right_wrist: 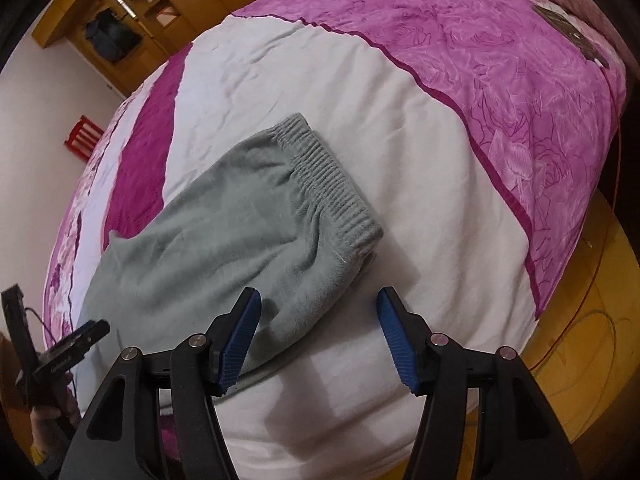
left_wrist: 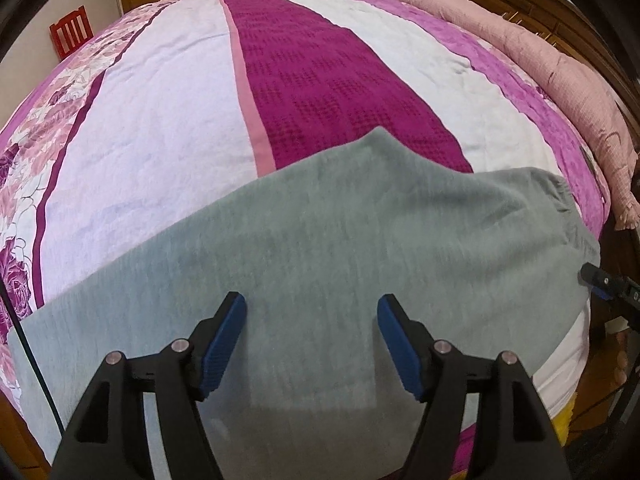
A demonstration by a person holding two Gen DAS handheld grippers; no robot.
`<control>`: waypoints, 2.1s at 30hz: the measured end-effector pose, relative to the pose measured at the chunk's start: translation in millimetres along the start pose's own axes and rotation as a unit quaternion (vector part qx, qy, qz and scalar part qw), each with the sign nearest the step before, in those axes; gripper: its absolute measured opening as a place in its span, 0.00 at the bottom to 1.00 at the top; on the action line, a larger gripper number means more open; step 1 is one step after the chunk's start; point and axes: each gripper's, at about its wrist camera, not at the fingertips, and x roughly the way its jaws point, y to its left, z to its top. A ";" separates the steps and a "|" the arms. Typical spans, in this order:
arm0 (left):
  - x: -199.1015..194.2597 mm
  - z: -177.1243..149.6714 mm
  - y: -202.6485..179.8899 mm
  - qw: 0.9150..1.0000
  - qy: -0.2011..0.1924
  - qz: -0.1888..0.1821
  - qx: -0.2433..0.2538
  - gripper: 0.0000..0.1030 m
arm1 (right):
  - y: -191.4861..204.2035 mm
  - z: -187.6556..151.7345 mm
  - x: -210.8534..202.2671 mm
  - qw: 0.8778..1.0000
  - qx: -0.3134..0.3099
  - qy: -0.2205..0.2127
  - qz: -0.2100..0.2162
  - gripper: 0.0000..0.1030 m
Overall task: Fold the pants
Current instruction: 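Grasp the elastic cuff with the right gripper and lift it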
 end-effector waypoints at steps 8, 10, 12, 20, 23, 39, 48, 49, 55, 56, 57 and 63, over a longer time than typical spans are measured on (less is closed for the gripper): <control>3.2 -1.3 1.4 1.000 0.002 0.002 0.005 0.71 | 4.4 8.8 16.8 1.000 0.002 -0.021 0.011 0.62; 3.7 -1.9 1.1 1.000 0.002 0.003 0.007 0.71 | 4.1 9.0 18.6 1.000 0.000 -0.029 0.010 0.62; 4.5 -2.1 1.0 1.000 0.002 0.004 0.007 0.72 | 5.0 9.1 21.0 0.999 -0.012 -0.032 0.007 0.63; 5.9 -1.9 0.0 1.000 0.003 0.005 0.004 0.72 | 3.7 10.8 26.4 0.999 -0.020 -0.039 0.003 0.65; 6.1 -1.5 0.3 1.000 0.003 0.005 0.003 0.72 | 2.5 11.0 25.7 0.999 -0.016 -0.043 0.009 0.64; 1.5 0.6 7.0 1.000 0.001 0.005 -0.005 0.72 | -13.0 12.3 10.7 0.996 0.018 -0.060 0.058 0.29; -18.8 4.6 35.8 0.998 -0.013 0.021 -0.049 0.72 | -17.3 17.2 21.8 0.995 0.045 -0.051 0.066 0.32; -21.5 4.4 39.0 0.998 -0.015 0.024 -0.053 0.72 | -16.9 17.7 22.3 0.996 0.043 -0.052 0.066 0.32; -41.8 -2.2 65.5 0.994 -0.032 0.058 -0.083 0.72 | -9.5 20.8 17.2 0.995 0.021 -0.063 0.076 0.28; -44.8 -4.6 70.8 0.993 -0.033 0.063 -0.090 0.72 | -6.7 21.4 15.1 0.995 0.014 -0.066 0.077 0.27; -47.0 -6.8 74.9 0.993 -0.033 0.067 -0.095 0.72 | -2.8 22.2 11.9 0.994 0.005 -0.071 0.079 0.27; -56.5 -23.3 99.5 0.988 -0.031 0.084 -0.127 0.72 | 26.7 29.0 -13.9 0.989 -0.049 -0.099 0.102 0.26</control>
